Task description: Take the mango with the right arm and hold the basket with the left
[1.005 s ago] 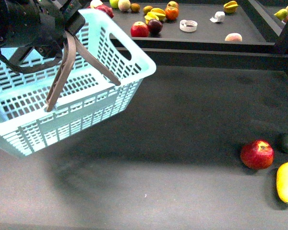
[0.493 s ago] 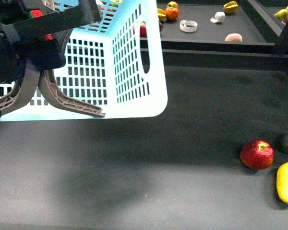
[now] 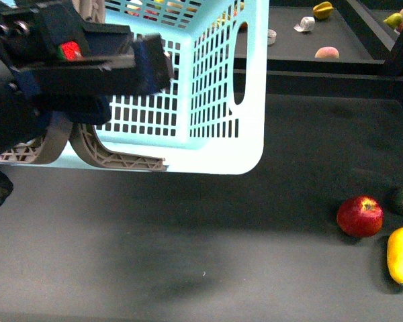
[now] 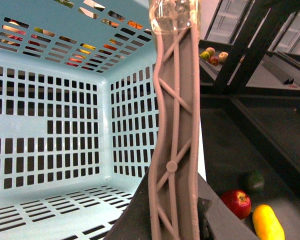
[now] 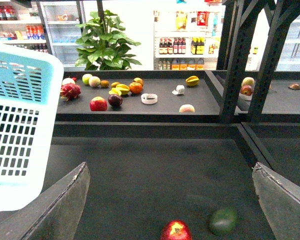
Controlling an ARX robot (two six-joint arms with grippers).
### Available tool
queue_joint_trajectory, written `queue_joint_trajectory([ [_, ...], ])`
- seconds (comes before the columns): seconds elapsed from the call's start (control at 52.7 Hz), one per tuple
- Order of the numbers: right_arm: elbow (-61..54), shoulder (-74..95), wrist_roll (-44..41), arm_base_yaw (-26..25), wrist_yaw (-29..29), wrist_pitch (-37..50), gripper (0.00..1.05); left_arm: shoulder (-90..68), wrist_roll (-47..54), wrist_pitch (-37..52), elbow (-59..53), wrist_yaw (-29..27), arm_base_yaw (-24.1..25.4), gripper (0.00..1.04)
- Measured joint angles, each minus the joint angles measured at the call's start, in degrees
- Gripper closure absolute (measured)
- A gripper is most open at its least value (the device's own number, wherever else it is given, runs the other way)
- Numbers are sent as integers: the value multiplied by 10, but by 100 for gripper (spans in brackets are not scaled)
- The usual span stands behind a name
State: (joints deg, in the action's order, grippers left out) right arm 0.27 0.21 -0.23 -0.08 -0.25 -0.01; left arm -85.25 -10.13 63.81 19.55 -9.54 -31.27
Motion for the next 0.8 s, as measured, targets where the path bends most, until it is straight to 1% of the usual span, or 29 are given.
queue_joint_trajectory([
  [0.209, 0, 0, 0, 0, 0, 0, 8, -33, 4, 9, 12, -5, -35, 98],
  [0.304, 0, 0, 0, 0, 0, 0, 8, -39, -6, 15, 16, 11, -48, 98],
  [0.493, 0, 0, 0, 0, 0, 0, 8, -48, -9, 15, 19, 20, -57, 98],
  [0.645, 0, 0, 0, 0, 0, 0, 8, -51, -16, 18, 19, 1, -56, 98],
  [0.797, 0, 0, 0, 0, 0, 0, 8, -51, -17, 19, 19, -5, -56, 98],
])
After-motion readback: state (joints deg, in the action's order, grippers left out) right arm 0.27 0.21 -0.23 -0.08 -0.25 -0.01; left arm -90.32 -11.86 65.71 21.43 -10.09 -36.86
